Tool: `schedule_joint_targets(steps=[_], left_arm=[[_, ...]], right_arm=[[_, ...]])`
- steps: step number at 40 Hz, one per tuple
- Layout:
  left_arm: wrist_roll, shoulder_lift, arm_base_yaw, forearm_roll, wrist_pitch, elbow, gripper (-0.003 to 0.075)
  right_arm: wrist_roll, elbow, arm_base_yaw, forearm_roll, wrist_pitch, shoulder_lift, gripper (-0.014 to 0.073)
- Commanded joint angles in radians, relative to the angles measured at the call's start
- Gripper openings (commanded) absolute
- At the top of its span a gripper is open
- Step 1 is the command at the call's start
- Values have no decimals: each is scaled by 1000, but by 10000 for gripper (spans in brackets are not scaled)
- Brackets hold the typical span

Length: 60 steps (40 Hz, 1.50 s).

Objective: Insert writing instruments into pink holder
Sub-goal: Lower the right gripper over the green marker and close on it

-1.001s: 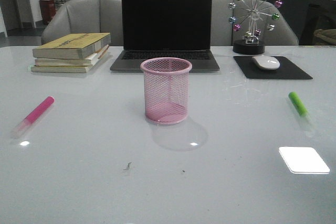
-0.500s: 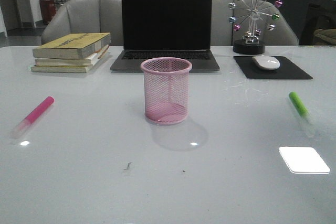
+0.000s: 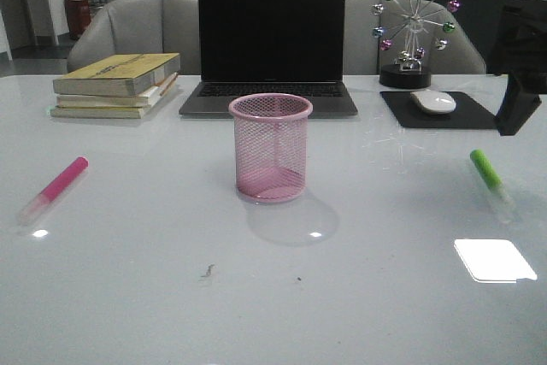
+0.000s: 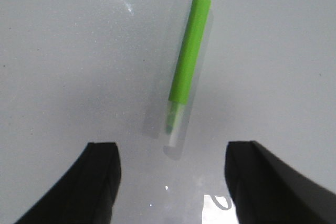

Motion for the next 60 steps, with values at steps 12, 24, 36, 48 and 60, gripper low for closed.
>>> schedule_joint_targets(steps=[12, 24, 36, 48, 60], left_arm=[[-5, -4, -6, -23, -71, -37, 404], [-5, -4, -6, -23, -66, -37, 404], [-5, -4, -6, -23, -40, -37, 404], [-5, -4, -6, -23, -40, -37, 404], [-5, -4, -6, -23, -40, -37, 404]], right_arm=[[-6, -263, 2, 3, 92, 201, 531], [24, -466, -11, -24, 216, 355, 531], [36, -567, -39, -31, 290, 437, 531], [35, -568, -39, -31, 317, 476, 531], [35, -569, -39, -31, 320, 495, 359]])
